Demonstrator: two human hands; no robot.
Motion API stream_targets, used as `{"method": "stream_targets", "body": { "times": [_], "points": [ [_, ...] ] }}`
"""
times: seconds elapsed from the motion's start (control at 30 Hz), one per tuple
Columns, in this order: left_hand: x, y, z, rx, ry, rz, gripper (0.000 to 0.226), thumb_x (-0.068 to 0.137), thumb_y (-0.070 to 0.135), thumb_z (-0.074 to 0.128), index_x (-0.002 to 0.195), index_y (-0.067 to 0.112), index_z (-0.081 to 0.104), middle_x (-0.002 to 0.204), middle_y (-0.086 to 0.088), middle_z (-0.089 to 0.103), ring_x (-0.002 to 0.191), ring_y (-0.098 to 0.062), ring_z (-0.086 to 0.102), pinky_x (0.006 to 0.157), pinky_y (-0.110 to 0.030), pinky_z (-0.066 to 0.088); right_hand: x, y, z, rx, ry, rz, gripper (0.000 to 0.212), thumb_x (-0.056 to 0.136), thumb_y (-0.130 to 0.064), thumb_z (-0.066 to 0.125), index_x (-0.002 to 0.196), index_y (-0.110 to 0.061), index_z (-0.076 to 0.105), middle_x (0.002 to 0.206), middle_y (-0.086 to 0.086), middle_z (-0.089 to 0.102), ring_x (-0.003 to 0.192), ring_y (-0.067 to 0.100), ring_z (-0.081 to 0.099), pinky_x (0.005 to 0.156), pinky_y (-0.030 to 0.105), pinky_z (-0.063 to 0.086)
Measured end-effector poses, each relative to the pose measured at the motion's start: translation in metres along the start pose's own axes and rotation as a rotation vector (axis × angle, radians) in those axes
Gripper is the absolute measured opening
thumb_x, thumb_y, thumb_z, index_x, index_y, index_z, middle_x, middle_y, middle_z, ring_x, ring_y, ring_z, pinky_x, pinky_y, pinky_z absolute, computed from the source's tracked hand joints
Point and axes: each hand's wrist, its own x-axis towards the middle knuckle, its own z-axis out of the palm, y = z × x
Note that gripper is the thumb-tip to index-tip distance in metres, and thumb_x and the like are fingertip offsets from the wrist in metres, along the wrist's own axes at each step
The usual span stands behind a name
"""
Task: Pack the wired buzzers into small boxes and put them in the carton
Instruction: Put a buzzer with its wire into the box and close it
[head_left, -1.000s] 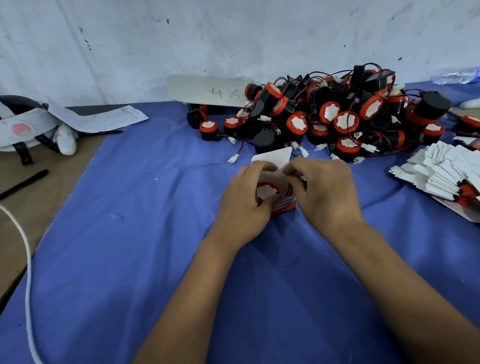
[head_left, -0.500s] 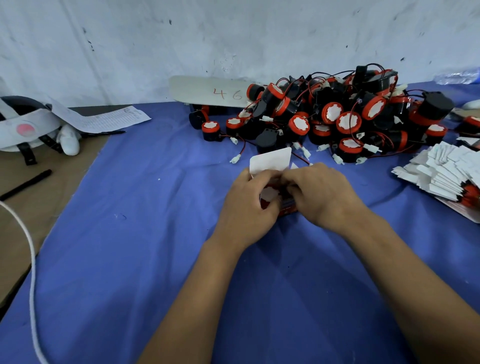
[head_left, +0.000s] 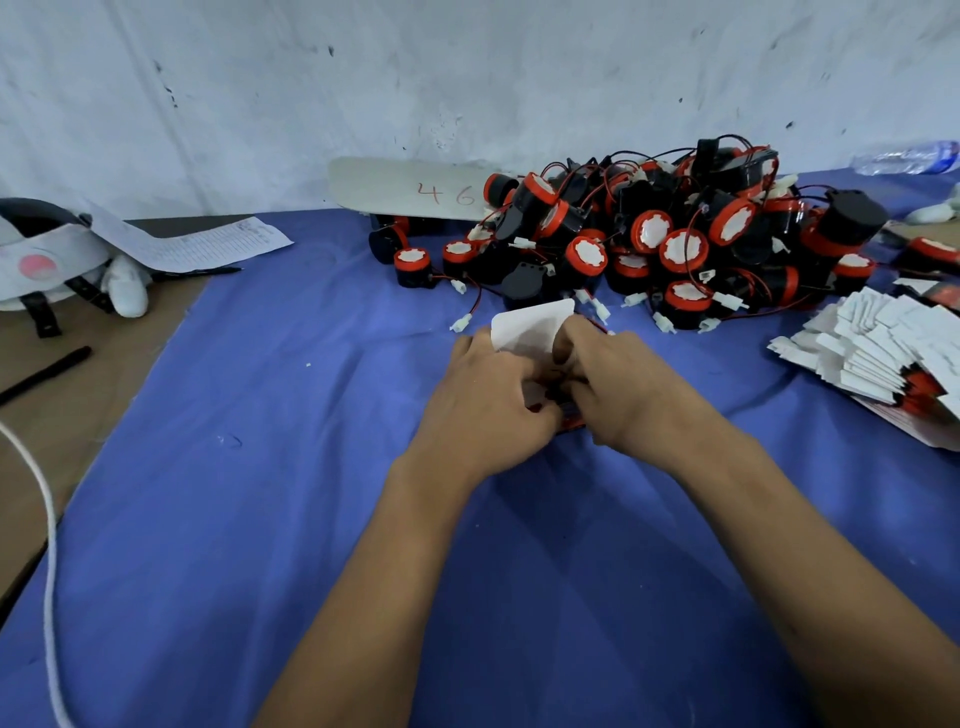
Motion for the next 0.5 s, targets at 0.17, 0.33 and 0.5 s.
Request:
{"method": "stream_targets", "body": {
  "times": [0.17,0.33,0.5],
  "points": [
    [0.001,0.002,0.002,-0.067,0.025,0.008,0.058,0.066,0.059,0.034,0.101,0.036,0.074,0.121,0.004,0.061,0.121,-0.022,0.049,0.089,-0.040,0.054,-0.012,0.011,-0.007,0.140,0.338,-0.061,0.022,0.080,-0.016,0.084,0.089,-0.016,0.064,0.080,-0.003,0.068,0.073,0.014,0.065,0.067,0.031,0.055],
    [0.001,0.003,0.006,-0.043,0.032,0.016,0.064,0.067,0.062,0.032,0.113,0.044,0.073,0.124,0.004,0.061,0.123,-0.019,0.048,0.086,-0.039,0.055,-0.015,0.012,-0.011,0.390,0.348,-0.041,0.010,0.087,-0.009,0.079,0.096,-0.013,0.076,0.083,-0.004,0.074,0.075,0.007,0.072,0.075,0.025,0.060],
    [-0.002,0.003,0.009,-0.106,0.083,0.012,0.048,0.074,0.051,0.045,0.109,0.040,0.075,0.130,0.003,0.057,0.127,-0.019,0.047,0.090,-0.041,0.055,-0.011,0.014,-0.004,0.051,0.343,-0.045,0.021,0.096,-0.015,0.070,0.115,-0.023,0.074,0.099,-0.008,0.077,0.083,0.011,0.067,0.077,0.032,0.057]
  ]
}}
